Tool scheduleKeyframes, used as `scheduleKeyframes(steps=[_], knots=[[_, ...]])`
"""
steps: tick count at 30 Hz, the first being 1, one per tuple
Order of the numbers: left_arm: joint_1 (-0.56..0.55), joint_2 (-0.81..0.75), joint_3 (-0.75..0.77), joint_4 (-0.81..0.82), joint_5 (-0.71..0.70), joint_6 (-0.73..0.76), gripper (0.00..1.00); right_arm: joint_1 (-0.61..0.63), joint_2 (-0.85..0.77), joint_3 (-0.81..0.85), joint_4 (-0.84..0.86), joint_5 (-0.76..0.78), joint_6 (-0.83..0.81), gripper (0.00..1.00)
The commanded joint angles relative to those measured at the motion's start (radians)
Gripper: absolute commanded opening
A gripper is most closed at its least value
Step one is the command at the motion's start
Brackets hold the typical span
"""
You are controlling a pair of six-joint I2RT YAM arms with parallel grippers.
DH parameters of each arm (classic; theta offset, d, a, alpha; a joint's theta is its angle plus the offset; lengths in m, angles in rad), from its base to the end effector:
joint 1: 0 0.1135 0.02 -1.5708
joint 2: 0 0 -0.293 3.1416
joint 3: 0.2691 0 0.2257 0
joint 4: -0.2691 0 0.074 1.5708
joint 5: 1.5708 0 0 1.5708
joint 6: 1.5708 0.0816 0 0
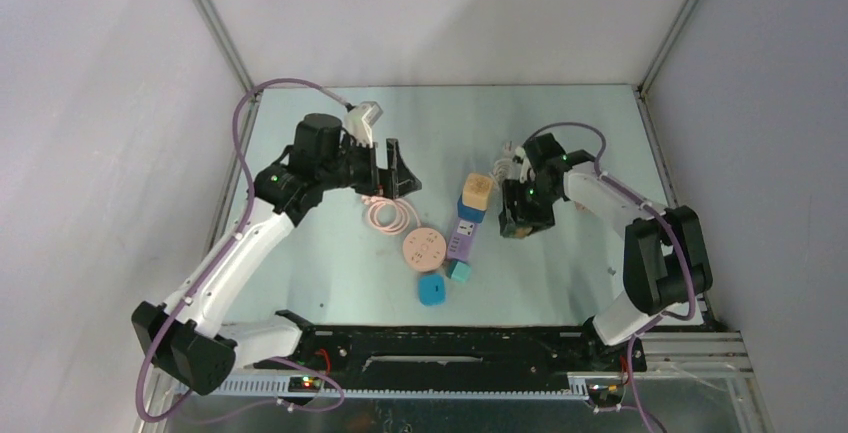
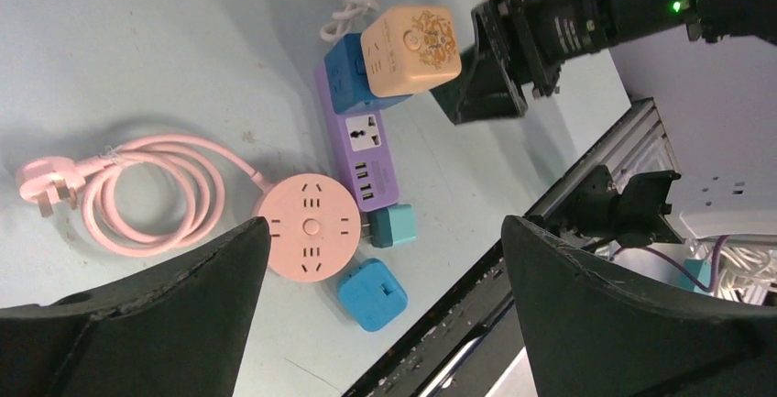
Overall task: Insert the plug
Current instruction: Pick up the plug from the center of the board.
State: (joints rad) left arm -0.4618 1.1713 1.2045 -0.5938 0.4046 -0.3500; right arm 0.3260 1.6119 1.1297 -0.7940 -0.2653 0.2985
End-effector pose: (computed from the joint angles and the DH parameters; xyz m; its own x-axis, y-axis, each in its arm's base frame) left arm 0.2074 -0.1391 0.3714 -0.6899 -0.0087 -0.7238 0.5019 0.7148 -0.4870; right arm 0.2745 0.1154 0.2124 -0.9785 -0.0312 -0.2037 -0.0977 0.9406 0.3252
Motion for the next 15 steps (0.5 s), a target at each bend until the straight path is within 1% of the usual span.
scheduleKeyframes(steps=[1,5,8,13,14,15], knots=[[-0.017,-0.032,-0.07,0.037,0.019,-0.048,1.0,0.03,-0.077,-0.091,-0.058,-0.12,0.075,0.29],[-0.069,-0.055,-0.135,0.065,-0.008,-0.086,1.0,0.058,-0.127,-0.148,-0.081,-0.135,0.093,0.31],[-0.133,-0.053,-0.167,0.079,-0.036,-0.108,1.0,0.07,-0.144,-0.19,-0.072,-0.125,0.102,0.36],[-0.219,-0.031,-0.186,0.114,-0.07,-0.147,1.0,0.07,-0.11,-0.241,-0.018,-0.106,0.091,0.64],[-0.23,-0.027,-0.185,0.122,-0.075,-0.153,1.0,0.07,-0.102,-0.245,-0.009,-0.103,0.087,0.68],[-0.241,-0.022,-0.181,0.126,-0.081,-0.159,1.0,0.07,-0.096,-0.246,-0.003,-0.102,0.085,0.71]])
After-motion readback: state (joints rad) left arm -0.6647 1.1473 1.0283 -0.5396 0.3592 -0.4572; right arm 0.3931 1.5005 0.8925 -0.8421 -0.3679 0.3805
